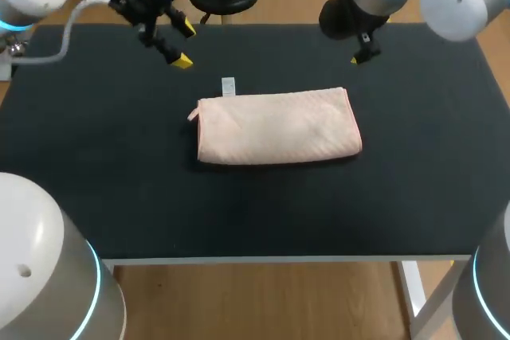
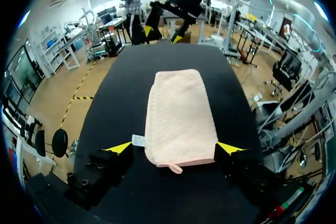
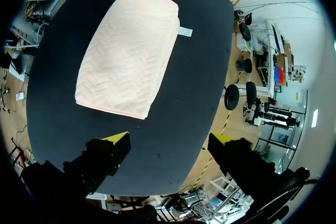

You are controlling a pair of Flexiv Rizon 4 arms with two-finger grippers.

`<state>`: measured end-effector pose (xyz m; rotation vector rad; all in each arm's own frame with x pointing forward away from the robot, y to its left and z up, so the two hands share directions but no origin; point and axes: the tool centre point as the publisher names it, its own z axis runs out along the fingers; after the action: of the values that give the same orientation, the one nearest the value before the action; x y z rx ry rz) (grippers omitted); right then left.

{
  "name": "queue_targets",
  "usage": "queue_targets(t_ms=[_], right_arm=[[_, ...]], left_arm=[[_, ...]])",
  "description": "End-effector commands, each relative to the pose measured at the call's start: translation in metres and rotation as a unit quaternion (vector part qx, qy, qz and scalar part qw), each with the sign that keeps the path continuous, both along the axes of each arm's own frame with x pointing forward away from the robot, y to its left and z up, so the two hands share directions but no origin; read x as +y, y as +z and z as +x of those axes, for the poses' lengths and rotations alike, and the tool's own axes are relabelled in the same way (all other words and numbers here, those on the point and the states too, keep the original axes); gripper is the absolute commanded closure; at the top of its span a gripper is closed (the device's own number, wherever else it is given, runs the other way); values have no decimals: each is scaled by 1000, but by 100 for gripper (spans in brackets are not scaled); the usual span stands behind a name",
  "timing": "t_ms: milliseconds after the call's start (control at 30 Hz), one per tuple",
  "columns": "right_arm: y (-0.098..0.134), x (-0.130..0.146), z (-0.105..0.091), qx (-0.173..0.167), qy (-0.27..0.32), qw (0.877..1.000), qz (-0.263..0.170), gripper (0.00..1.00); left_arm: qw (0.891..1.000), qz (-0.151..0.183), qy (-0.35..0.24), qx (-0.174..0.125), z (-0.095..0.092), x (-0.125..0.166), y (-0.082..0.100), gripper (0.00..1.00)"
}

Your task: Fold the towel

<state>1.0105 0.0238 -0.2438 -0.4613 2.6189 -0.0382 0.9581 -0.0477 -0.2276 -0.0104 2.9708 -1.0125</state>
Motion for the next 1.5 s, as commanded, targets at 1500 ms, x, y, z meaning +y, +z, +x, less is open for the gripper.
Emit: queue_targets(t_ms=[1500], right_arm=[[8, -41, 15, 88, -371, 833, 401, 0]], left_arm=[[998, -42, -22, -28, -23, 5, -2, 0]])
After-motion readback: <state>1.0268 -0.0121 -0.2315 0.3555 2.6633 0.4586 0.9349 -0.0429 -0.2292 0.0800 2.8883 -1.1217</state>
